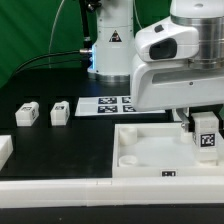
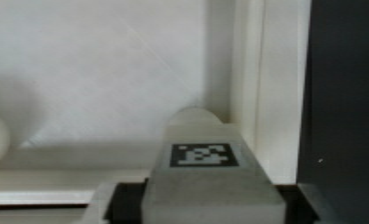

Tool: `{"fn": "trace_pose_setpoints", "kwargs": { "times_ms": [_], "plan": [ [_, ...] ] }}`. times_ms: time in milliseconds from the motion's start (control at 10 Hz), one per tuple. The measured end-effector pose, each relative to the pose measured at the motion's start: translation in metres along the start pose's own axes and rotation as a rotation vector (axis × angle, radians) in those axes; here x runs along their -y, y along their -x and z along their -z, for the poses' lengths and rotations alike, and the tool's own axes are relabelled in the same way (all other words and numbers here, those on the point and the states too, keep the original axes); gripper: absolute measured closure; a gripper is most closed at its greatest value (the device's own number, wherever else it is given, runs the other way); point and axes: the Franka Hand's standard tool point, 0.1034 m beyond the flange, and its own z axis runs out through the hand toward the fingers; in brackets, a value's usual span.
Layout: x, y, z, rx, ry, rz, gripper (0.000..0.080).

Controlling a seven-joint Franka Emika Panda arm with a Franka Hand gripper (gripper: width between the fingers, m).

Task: Assemble one leg

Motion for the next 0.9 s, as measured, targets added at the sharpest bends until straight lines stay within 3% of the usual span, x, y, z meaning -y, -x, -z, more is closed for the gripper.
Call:
{"fn": "trace_pose_setpoints", "kwargs": {
  "times_ms": [300,900],
  "plan": [
    [0.0003,0.0000,0.0000,0.000,-0.002,-0.028,0.0508],
    [0.0083,0.0020,-0.0026,-0.001,-0.023,-0.741,0.0506]
  ]
}}
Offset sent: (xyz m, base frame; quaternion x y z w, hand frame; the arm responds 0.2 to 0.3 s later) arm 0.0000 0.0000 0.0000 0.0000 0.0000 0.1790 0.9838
